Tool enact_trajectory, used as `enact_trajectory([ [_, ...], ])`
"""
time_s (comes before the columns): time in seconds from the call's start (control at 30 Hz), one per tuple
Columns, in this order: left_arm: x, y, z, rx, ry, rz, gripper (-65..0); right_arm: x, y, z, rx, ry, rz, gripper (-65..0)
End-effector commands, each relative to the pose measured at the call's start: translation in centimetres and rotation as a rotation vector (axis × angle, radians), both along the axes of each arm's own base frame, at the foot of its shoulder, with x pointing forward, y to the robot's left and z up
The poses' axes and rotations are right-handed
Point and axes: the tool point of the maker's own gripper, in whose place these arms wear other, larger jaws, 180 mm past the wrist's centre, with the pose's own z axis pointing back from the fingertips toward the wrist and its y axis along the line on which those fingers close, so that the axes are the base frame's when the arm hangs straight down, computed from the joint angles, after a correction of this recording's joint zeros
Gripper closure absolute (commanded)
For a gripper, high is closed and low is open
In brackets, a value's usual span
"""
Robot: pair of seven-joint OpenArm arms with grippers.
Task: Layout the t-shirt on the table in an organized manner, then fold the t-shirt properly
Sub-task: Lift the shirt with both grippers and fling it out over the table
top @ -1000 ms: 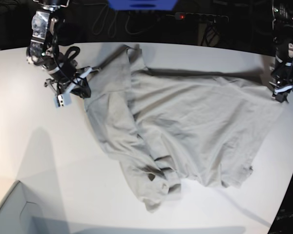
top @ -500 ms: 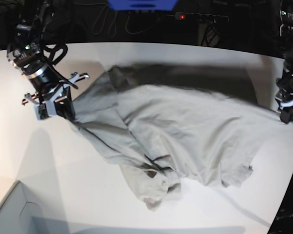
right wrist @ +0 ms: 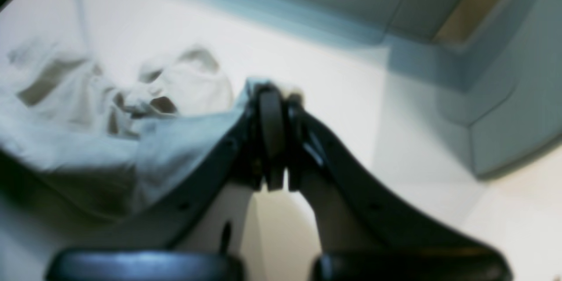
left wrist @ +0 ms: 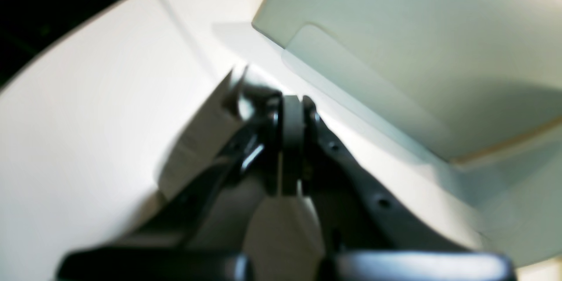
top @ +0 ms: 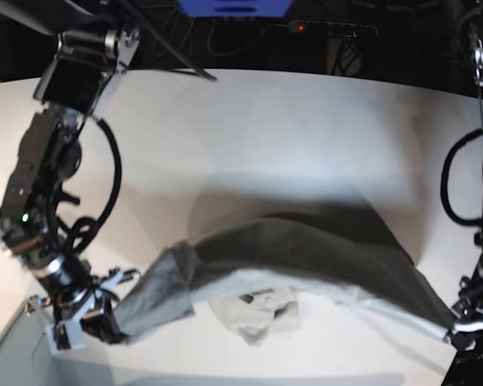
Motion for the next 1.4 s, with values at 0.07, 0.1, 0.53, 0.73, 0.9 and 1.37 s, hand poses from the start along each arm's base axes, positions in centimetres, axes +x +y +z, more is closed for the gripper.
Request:
enact_trajectory([
  [0.07, 4.6, -0.8, 7.8, 0.152, -0.132, -0.013, 0.0, 4.2, -1.2, 6.3, -0.004, -0.128, 0.002, 0.0],
  [0.1, 5.8, -1.5, 9.6, 0.194, -0.153, -0.024, 0.0, 5.3, -1.6, 8.0, -0.006, -0.155, 0.0, 0.0],
  [0.53, 11.4, -5.3, 30.3, 0.248, -0.42, -0.018, 0.0, 9.3, -6.6, 30.9, -0.015, -0.522, -0.055, 0.0],
  [0.73, 10.9, -6.5, 31.3, 0.239, -0.452, -0.042, 0.0, 8.0, -8.6, 34.8, -0.044, -0.593, -0.093, 0.0],
  [0.9, 10.1, -8.2, 30.0, 0.255, -0.464, -0.087, 0.0, 7.0, -9.7, 28.2, -0.075, -0.511, -0.132, 0.0],
  [1.37, 2.2, -4.3, -1.1, 0.077, 0.0, -0.04, 0.0, -3.7, -6.8, -2.4, 0.145, -0.055, -0.12, 0.0],
])
